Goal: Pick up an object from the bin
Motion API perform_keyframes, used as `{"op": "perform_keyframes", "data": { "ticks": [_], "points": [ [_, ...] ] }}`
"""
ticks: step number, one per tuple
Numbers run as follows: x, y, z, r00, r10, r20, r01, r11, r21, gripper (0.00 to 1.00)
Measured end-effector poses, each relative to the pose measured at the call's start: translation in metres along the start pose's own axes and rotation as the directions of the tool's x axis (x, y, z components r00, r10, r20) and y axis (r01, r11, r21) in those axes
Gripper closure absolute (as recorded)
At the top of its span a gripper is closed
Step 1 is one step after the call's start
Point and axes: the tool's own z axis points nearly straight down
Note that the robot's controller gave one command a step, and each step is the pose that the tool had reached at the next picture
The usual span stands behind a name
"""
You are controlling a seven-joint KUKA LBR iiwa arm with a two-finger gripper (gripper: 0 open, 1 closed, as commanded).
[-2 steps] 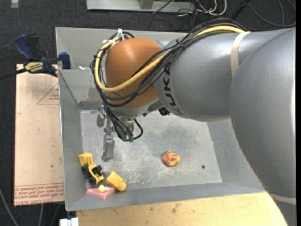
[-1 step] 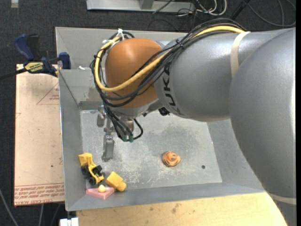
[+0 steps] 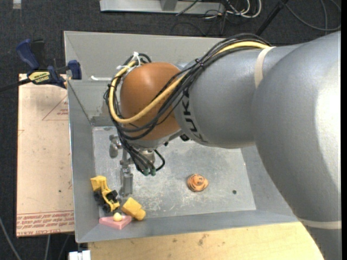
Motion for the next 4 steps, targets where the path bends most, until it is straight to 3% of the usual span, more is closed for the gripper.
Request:
{"op": "perform_keyframes", "data": {
  "ticks": [1,2,3,4],
  "points": [
    [0.025,0.007,0.055,0.974,-0.228,-0.002,0.228,0.974,0.0,0.0],
    [0.019,0.009,0.069,0.964,-0.267,-0.005,0.267,0.964,0.0,1.0],
    [0.019,0.009,0.069,0.964,-0.267,-0.005,0.267,0.964,-0.001,1.0],
    [0.025,0.009,0.015,0.971,-0.238,-0.01,0.238,0.971,0.0,1.0]
  ]
}}
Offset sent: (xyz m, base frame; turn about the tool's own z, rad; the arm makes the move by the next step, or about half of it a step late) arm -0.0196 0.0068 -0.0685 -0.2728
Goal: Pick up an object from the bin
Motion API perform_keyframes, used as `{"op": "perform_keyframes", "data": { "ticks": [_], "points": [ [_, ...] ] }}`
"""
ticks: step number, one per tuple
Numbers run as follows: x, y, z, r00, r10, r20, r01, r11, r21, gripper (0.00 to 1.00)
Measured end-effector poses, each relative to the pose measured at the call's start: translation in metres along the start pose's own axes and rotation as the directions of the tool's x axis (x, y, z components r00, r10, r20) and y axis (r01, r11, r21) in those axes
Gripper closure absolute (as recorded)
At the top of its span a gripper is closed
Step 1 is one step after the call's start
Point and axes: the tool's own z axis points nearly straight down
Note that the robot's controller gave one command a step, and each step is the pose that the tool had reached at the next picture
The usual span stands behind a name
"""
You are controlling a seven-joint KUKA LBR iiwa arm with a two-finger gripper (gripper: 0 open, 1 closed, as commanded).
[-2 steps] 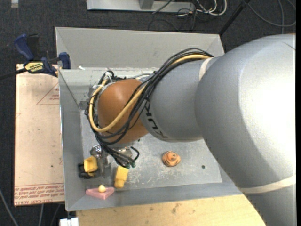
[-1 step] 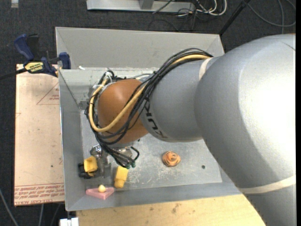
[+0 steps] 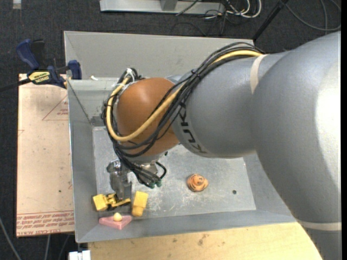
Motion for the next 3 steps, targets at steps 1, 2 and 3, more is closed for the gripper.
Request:
{"op": "perform_keyframes", "data": {
  "ticks": [1,2,3],
  "points": [
    [-0.039,-0.0178,-0.0551,0.999,0.051,0.009,-0.051,0.999,-0.001,0.0],
    [-0.0389,-0.0178,-0.055,0.999,0.051,0.008,-0.051,0.999,-0.001,0.0],
    [-0.0386,-0.0177,-0.0548,0.999,0.049,0.008,-0.049,0.999,-0.001,0.0]
  ]
}}
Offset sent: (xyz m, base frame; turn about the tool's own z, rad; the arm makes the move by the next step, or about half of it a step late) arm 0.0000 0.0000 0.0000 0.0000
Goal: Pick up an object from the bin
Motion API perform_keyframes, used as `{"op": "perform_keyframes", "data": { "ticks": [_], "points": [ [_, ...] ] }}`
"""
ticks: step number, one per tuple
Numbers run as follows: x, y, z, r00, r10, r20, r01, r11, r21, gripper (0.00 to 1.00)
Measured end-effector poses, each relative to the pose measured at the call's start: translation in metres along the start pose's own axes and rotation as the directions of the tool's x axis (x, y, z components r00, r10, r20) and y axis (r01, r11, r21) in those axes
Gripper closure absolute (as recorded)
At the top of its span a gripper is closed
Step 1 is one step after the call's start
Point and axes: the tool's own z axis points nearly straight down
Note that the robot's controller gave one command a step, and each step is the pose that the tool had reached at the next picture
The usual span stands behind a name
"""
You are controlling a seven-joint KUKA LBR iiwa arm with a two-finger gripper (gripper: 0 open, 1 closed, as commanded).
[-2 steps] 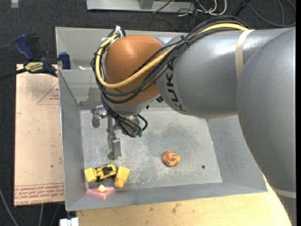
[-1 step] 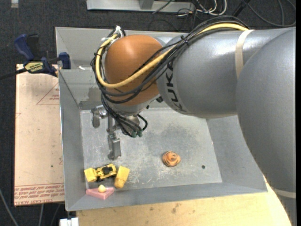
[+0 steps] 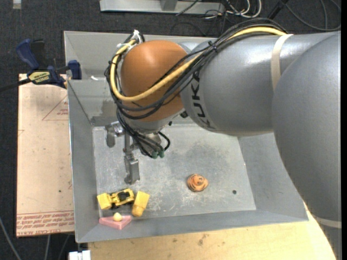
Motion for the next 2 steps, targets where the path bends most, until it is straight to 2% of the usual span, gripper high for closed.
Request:
{"op": "perform_keyframes", "data": {
  "ticks": [1,2],
  "points": [
    [0.029,-0.022,0.038,0.974,-0.228,0.002,0.228,0.974,0.0,0.0],
    [0.031,-0.015,0.092,0.923,-0.386,0.002,0.386,0.923,0.003,0.0]
  ]
}}
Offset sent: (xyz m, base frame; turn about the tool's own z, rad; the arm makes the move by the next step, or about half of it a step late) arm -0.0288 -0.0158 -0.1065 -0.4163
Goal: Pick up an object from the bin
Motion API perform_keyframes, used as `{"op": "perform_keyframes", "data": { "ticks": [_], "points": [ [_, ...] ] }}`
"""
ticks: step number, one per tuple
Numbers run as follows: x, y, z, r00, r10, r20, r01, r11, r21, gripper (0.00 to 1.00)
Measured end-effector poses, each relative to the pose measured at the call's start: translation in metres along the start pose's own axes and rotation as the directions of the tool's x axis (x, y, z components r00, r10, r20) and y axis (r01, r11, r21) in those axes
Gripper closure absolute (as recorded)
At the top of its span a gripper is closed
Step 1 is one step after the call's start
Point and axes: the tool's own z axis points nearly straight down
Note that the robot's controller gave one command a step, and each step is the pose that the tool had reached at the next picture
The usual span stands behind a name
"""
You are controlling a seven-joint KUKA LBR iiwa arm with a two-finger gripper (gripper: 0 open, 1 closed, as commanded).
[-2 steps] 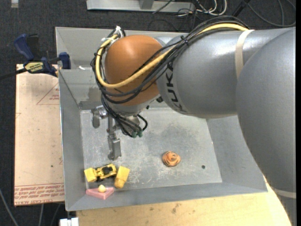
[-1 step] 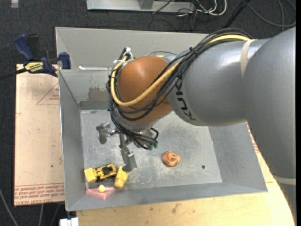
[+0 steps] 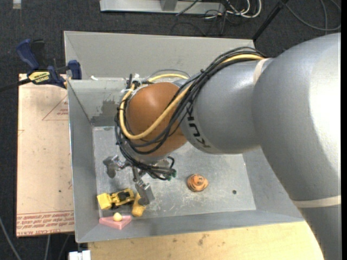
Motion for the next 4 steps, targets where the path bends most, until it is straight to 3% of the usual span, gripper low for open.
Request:
{"op": "perform_keyframes", "data": {
  "ticks": [1,3,4],
  "points": [
    [-0.017,0.029,0.022,0.945,-0.327,0.007,0.327,0.945,-0.001,1.0],
    [-0.017,0.029,0.021,0.945,-0.327,0.007,0.327,0.945,-0.001,1.0],
    [-0.039,0.012,0.021,0.803,-0.596,0.001,0.596,0.803,-0.003,0.0]
  ]
}}
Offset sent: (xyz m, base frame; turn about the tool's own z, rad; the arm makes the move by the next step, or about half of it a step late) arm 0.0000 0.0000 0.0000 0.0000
